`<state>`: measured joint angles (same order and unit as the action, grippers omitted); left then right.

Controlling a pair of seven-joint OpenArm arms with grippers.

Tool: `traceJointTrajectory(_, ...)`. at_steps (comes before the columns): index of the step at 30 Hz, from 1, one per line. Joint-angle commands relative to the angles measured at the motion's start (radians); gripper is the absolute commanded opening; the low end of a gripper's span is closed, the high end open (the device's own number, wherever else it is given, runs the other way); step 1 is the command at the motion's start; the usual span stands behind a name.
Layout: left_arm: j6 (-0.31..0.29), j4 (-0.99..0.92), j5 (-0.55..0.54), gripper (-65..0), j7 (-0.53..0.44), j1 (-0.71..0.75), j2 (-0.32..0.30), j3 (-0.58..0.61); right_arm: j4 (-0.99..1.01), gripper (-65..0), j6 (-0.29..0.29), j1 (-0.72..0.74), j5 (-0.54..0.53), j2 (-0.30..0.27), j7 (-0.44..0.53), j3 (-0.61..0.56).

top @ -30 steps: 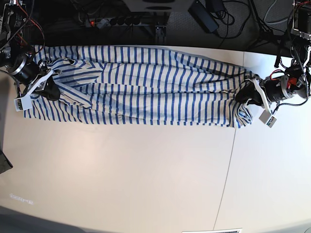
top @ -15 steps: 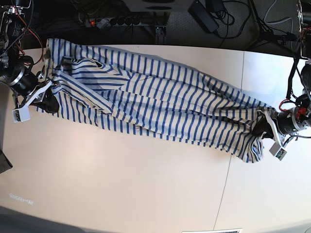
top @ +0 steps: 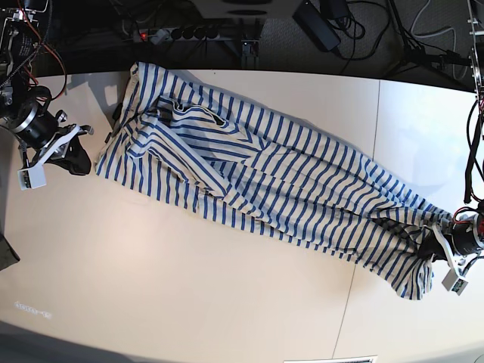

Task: Fold the T-shirt properly
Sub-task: 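Carry the strip end with the left gripper toward the right gripper, folding it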

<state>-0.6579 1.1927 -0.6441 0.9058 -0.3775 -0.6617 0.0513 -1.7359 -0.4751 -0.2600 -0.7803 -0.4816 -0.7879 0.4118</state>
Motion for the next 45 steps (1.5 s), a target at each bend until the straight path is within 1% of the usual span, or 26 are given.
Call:
traceJointTrajectory(1, 0.019, 0.028, -0.022, -65.0, -0.003, -0.026, -0.019, -0.009, -0.014, -65.0, -0.071, 0.007, -0.012, -0.019, 0.012, 0.008)
traceJointTrajectory(6, 0.018, 0.174, -0.077, -65.0, 0.072, 0.013, 0.002, -0.008, -0.014, -65.0, -0.071, 0.004, -0.012, -0.019, 0.006, 0.008)
traceJointTrajectory(9, 0.018, 0.287, -0.098, -65.0, 0.089, 0.052, 0.03, 0.003, -0.014, -65.0, -0.071, 0.004, -0.012, -0.019, 0.006, 0.008)
traceJointTrajectory(13, 0.019, 0.405, -0.096, -65.0, 0.124, 0.095, 0.084, 0.074, -0.014, -65.0, -0.071, 0.004, 0.0, -0.019, 0.006, 0.008)
traceJointTrajectory(15, 0.019, 0.436, -0.063, -65.0, 0.124, 0.107, 0.116, 0.116, -0.014, -65.0, -0.071, 0.004, 0.006, -0.019, 0.008, 0.008)
traceJointTrajectory(16, 0.03, 0.442, -0.042, -65.0, 0.124, 0.111, 0.133, 0.134, -0.014, -65.0, -0.071, 0.004, 0.006, -0.019, 0.011, 0.008)
traceJointTrajectory(18, 0.072, 0.443, 0.003, -65.0, 0.123, 0.123, 0.171, 0.162, -0.014, -65.0, -0.071, 0.004, 0.006, -0.019, 0.014, 0.008)
traceJointTrajectory(20, 0.091, 0.443, 0.037, -65.0, 0.122, 0.146, 0.209, 0.182, -0.014, -65.0, -0.071, 0.004, 0.006, -0.019, 0.019, 0.008)
traceJointTrajectory(24, 0.103, 0.446, 0.08, -65.0, 0.123, 0.192, 0.282, 0.218, -0.014, -65.0, -0.071, 0.004, 0.006, -0.019, 0.028, 0.008)
traceJointTrajectory(26, 0.136, 0.451, 0.12, -65.0, 0.122, 0.209, 0.319, 0.232, -0.014, -65.0, -0.071, 0.004, 0.014, -0.019, 0.029, 0.008)
traceJointTrajectory(29, 0.167, 0.451, 0.186, -65.0, 0.114, 0.231, 0.372, 0.243, -0.014, -65.0, -0.071, 0.004, 0.017, -0.019, 0.029, 0.008)
traceJointTrajectory(33, 0.175, 0.451, 0.197, -65.0, 0.112, 0.25, 0.428, 0.244, -0.014, -65.0, -0.071, 0.005, 0.017, -0.019, 0.033, 0.008)
traceJointTrajectory(38, 0.175, 0.451, 0.206, -65.0, 0.113, 0.264, 0.482, 0.244, -0.014, -65.0, -0.071, 0.005, 0.026, -0.019, 0.033, 0.008)
traceJointTrajectory(45, 0.176, 0.466, 0.216, -65.0, 0.113, 0.261, 0.484, 0.244, -0.014, -65.0, -0.071, 0.005, 0.025, -0.019, 0.037, 0.008)
